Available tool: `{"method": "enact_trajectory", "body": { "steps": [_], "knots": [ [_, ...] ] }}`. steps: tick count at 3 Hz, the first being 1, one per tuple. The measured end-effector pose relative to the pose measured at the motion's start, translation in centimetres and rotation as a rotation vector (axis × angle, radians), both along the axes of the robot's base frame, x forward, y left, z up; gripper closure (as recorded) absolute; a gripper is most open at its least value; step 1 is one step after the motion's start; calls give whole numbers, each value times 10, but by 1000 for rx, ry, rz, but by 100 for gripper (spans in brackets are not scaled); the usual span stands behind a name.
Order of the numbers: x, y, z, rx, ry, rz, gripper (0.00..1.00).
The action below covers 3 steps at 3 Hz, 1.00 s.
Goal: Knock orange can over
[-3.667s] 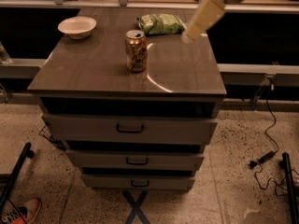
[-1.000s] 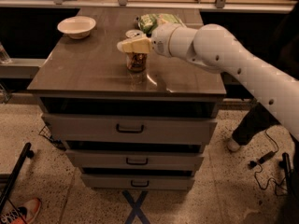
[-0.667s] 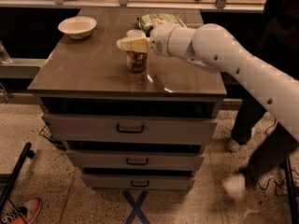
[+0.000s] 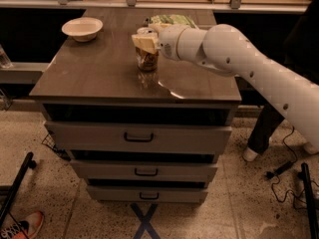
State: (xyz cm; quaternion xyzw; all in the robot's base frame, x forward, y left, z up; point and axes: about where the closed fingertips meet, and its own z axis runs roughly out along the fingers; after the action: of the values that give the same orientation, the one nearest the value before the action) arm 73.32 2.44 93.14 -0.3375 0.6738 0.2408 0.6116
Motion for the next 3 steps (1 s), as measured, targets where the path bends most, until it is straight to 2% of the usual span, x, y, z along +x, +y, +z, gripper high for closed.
{"method": "enact_trajectory", "body": {
  "steps": [1, 2, 3],
  "knots": [
    [0, 10, 4, -60, 25, 8, 85],
    [-9, 34, 36, -198, 36, 34, 100],
    [-7, 44, 83, -376, 35, 10, 100]
  ]
}}
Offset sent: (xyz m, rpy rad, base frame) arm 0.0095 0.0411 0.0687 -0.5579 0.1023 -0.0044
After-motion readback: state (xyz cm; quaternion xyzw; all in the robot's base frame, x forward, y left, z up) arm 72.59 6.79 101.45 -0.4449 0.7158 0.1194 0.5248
